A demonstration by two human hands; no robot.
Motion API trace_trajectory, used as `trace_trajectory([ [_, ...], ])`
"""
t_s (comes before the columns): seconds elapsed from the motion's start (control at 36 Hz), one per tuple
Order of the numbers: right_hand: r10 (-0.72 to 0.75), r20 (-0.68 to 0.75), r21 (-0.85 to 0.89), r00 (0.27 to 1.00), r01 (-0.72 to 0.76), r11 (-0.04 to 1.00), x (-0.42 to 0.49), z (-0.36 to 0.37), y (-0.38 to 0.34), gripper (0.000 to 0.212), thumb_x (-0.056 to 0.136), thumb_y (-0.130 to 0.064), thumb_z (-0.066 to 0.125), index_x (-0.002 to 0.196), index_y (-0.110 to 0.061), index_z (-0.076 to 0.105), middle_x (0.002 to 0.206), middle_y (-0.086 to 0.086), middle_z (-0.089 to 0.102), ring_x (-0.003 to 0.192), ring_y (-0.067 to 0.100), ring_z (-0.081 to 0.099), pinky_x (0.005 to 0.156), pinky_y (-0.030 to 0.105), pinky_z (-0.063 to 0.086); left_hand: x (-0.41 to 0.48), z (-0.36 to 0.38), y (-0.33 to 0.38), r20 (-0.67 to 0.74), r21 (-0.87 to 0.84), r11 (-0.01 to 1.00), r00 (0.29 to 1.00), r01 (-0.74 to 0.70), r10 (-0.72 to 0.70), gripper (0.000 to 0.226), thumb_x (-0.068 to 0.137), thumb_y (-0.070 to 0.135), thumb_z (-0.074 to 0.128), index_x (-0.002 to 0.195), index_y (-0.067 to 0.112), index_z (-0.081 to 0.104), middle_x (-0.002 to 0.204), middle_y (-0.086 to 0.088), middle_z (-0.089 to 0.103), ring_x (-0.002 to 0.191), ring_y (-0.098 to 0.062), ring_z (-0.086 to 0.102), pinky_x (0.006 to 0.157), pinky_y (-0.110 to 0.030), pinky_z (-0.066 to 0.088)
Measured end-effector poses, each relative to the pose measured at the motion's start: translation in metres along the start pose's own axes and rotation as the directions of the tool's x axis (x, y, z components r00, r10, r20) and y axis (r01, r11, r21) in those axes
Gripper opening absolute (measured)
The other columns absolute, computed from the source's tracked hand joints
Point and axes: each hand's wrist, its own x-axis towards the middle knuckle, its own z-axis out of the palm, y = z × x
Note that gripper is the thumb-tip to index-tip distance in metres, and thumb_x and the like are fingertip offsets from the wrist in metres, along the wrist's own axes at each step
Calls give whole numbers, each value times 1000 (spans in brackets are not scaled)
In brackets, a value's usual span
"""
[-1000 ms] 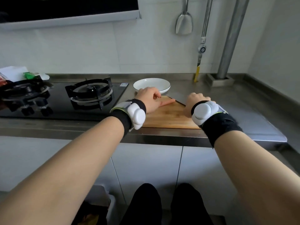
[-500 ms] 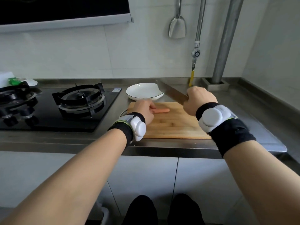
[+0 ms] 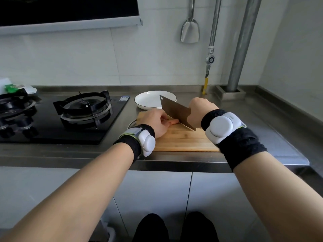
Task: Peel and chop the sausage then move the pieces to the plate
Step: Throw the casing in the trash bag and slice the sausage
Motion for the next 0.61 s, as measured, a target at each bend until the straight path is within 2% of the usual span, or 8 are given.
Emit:
trace_trajectory([
  [0.08,4,16,-7,1000,-4,1000,1,1,-1,3,83,-14,57,84,-11,56,72,5,54,60,24,53,64,32,48,0,4,2,-26,12,999,999,-38,38,21,88,41,65,98,24,69,95,7,64,87,-12,56,71,-24,41],
  [0.17,3,41,-23,999,-2,1000,3,1,-2,11,85,-15,56,75,-13,52,71,6,58,63,26,60,65,34,55,2,10,0,-22,8,999,998,-54,54,16,89,36,64,98,23,68,98,5,62,94,-15,59,77,-27,46],
  [0.22,-4,53,-35,999,6,999,4,1,-4,14,86,-15,55,73,-12,51,71,6,59,67,28,63,67,35,57,1,10,0,-35,15,998,998,-56,57,15,90,33,63,100,23,68,101,5,62,95,-15,58,77,-25,44],
  [0.33,-8,66,-33,998,10,999,6,1,-7,9,87,-11,54,78,-10,52,73,6,56,62,23,55,64,34,51,-2,8,1,-67,40,996,994,-81,84,18,91,38,62,100,24,68,99,7,60,90,-11,53,75,-21,38],
  [0.39,-7,57,-25,998,8,1000,7,1,-6,2,86,-10,54,85,-9,55,75,6,56,65,25,57,66,34,53,-1,9,1,-60,22,994,993,-105,106,17,90,38,63,99,23,67,97,7,61,92,-12,56,75,-22,41],
  [0.44,-3,68,-10,998,3,1000,5,-1,-3,5,86,-10,54,89,-8,57,77,7,58,71,28,61,70,36,57,-4,8,2,-58,9,992,991,-124,124,15,89,35,63,97,23,67,95,8,61,90,-12,57,75,-23,43],
  [0.61,-3,124,2,992,2,1000,1,-5,0,8,88,-11,53,86,-7,59,73,9,62,68,29,65,67,37,59,-5,13,0,-69,-74,983,984,-169,164,10,84,29,68,86,20,66,88,4,62,81,-13,57,76,-34,51],
])
